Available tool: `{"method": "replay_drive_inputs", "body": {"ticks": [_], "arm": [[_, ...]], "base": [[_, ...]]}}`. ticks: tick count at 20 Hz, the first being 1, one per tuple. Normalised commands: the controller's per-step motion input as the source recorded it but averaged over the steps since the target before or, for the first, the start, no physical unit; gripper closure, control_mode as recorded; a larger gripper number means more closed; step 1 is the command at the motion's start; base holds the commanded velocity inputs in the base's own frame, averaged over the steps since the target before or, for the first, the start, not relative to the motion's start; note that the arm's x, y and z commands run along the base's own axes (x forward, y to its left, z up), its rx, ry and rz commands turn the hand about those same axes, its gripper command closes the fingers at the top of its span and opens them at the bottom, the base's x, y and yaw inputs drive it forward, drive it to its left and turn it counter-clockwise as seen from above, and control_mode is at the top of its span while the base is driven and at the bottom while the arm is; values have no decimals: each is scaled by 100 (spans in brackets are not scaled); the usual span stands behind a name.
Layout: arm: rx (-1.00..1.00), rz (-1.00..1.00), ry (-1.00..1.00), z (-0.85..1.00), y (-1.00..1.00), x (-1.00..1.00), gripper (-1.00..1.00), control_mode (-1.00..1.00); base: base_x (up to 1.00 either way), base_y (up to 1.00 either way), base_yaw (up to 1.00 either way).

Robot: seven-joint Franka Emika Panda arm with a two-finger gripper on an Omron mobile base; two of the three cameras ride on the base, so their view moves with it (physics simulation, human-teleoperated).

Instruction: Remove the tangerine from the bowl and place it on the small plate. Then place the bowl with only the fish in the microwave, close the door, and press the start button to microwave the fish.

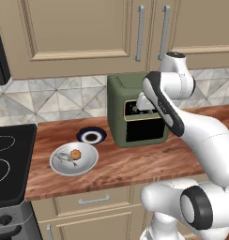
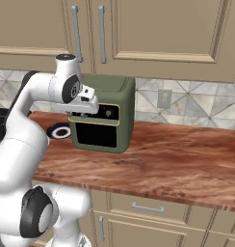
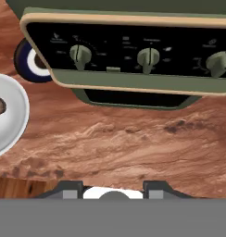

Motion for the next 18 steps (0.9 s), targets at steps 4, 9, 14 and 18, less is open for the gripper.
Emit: {"method": "replay_drive_inputs", "body": {"ticks": [4,9,14,18], "arm": [[4,0,-4,0,-3,-14,-100,-100],[-2,5,-1,-7,25,-30,-100,-100],[-26,1,3,-43,100,-13,-100,-100],[-22,-9,12,-55,100,0,-100,-100]], "base": [[0,0,0],[0,0,0],[0,0,0],[0,0,0]]}}
